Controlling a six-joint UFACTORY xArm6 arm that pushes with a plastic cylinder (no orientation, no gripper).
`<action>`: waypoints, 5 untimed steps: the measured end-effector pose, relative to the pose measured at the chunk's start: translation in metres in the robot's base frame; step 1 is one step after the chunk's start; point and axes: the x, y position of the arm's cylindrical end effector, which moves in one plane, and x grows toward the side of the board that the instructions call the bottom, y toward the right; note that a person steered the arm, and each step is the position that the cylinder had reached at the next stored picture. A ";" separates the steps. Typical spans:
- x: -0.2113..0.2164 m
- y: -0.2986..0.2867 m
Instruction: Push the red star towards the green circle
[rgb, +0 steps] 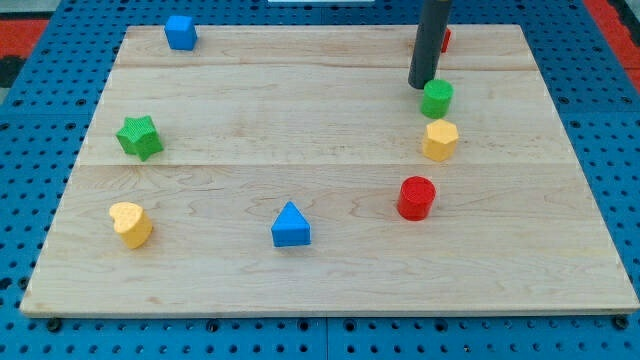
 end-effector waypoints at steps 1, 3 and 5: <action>-0.040 0.025; -0.126 0.102; -0.114 0.023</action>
